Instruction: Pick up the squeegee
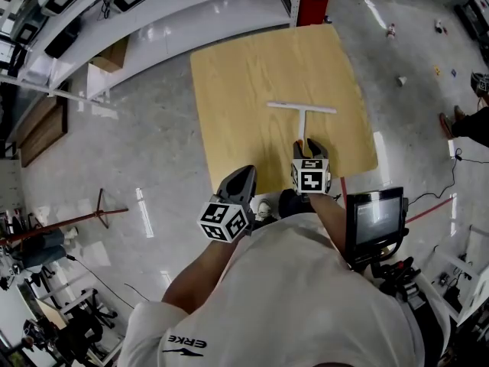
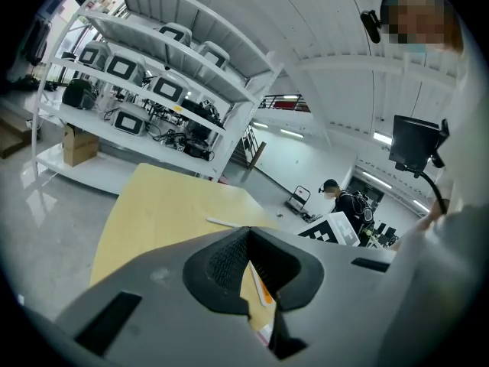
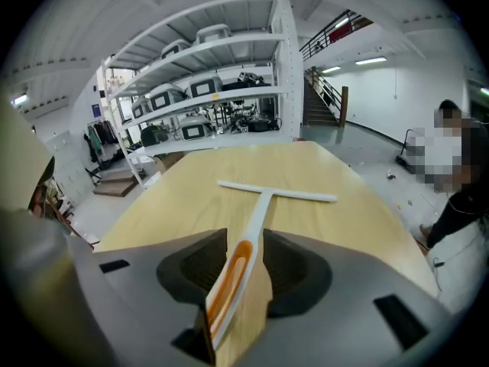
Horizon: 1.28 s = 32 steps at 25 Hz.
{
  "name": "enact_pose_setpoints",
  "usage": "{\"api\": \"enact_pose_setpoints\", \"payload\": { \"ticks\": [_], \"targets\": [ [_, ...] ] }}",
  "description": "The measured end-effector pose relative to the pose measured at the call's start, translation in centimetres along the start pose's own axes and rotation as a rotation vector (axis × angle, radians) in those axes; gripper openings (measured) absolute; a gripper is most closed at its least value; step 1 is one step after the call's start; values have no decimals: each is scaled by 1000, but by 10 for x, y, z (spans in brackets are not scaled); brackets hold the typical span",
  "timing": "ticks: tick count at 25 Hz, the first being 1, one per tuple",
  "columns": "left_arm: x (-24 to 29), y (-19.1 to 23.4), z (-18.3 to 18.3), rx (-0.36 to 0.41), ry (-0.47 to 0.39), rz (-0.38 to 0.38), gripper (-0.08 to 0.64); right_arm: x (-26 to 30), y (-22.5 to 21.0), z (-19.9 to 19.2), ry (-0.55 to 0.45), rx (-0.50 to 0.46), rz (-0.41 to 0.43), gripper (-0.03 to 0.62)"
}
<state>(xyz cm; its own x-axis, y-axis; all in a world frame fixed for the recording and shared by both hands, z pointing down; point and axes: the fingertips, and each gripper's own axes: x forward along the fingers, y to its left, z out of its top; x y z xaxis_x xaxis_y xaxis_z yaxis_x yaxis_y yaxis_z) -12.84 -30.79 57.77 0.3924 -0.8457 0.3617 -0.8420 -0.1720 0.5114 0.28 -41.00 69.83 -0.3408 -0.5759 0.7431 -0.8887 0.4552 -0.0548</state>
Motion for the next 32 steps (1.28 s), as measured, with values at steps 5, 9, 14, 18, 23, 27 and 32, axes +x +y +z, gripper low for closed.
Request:
{"api": "enact_pose_setpoints", "payload": {
  "ticks": [5, 9, 14, 18, 23, 27, 32],
  "targets": [
    [7, 4, -1, -9, 8, 8, 3, 21, -6, 0, 18, -11, -15, 133],
    [10, 10, -3, -15, 19, 22, 3, 37, -7, 4, 30, -23, -33, 135],
    [13, 15, -2, -17, 20, 38, 3, 51, -10, 1, 62, -27, -56, 133],
    [9, 22, 0, -23, 18, 50, 3, 57, -8, 0, 91, -38, -83, 133],
    [8, 25, 0, -33, 23, 49, 3, 57, -13, 4, 99, -20, -110, 132],
    [9, 25, 0, -33, 23, 40, 3, 56, -20, 3, 107, -12, -122, 95],
    [5, 23, -1, -28, 20, 26, 3, 48, -19, -3, 103, -9, -102, 89]
  ]
}}
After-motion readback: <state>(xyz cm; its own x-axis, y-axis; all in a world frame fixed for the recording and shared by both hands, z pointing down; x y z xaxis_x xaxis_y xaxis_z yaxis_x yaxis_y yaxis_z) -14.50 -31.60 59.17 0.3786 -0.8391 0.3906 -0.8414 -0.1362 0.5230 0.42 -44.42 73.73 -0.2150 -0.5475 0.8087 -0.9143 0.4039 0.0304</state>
